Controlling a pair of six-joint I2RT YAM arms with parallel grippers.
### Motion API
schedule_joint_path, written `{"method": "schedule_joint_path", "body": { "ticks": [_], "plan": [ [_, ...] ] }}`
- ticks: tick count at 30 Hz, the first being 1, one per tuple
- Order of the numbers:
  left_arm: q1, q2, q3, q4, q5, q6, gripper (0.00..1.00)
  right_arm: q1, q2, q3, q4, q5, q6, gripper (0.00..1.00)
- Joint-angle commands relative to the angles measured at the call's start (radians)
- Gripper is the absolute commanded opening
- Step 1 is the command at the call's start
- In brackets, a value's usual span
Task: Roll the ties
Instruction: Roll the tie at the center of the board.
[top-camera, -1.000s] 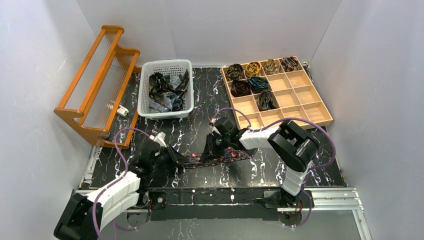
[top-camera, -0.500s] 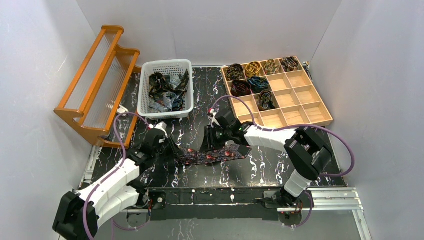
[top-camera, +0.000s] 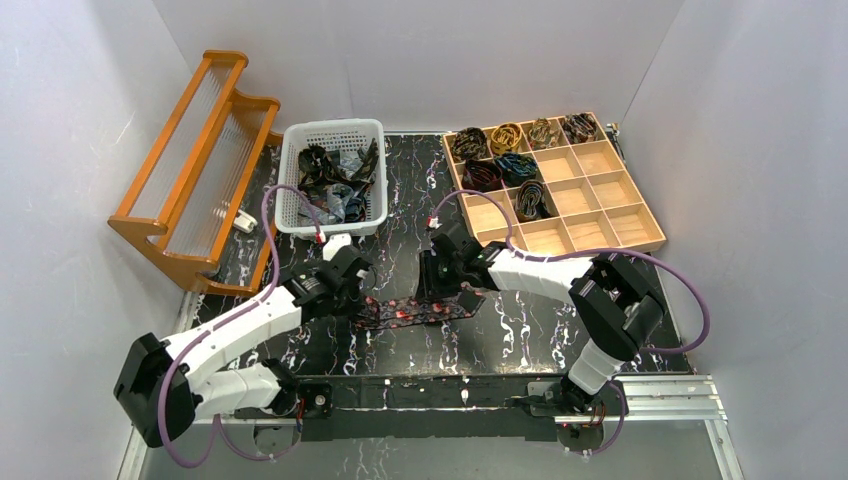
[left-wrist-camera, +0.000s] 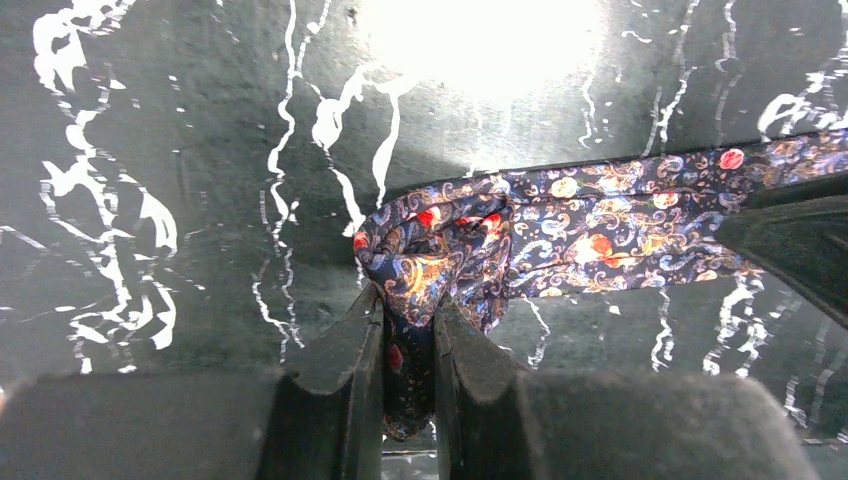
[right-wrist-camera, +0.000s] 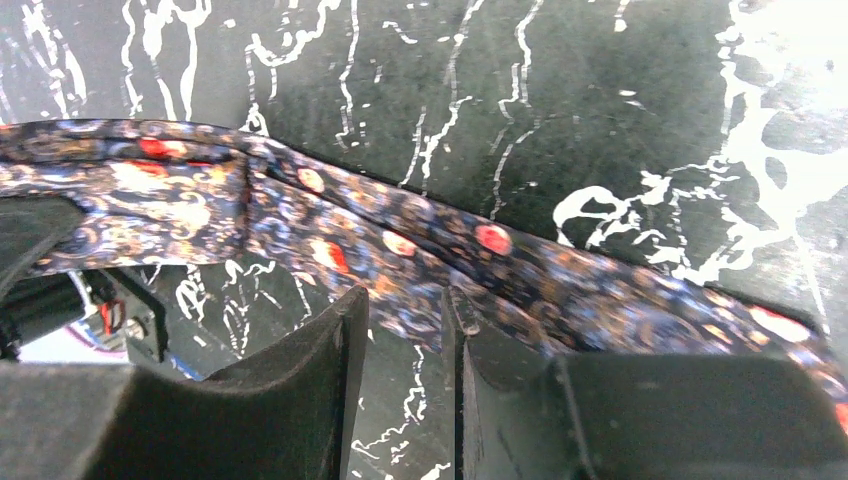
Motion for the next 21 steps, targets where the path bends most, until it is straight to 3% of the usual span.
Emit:
{"method": "schedule_joint_path", "body": {
  "ticks": [1, 12, 21],
  "plan": [
    [-0.061, 0.062, 0.09, -0.17, -0.211, -0.008, 0.0, -0.001, -0.048, 0.024, -0.031, 0.092, -0.002, 0.41],
    [-0.215, 0.274, 0.233, -0.342, -0.419, -0.102, 0.0, -0.025, -0.137, -0.037, -0.027, 0.22, 0.047, 0.42],
    [-0.316, 0.474, 0.354, -0.398, -0.482, -0.155, 0.0, -0.132, -0.209, -0.139, 0.007, 0.178, 0.095, 0.42]
  ]
}}
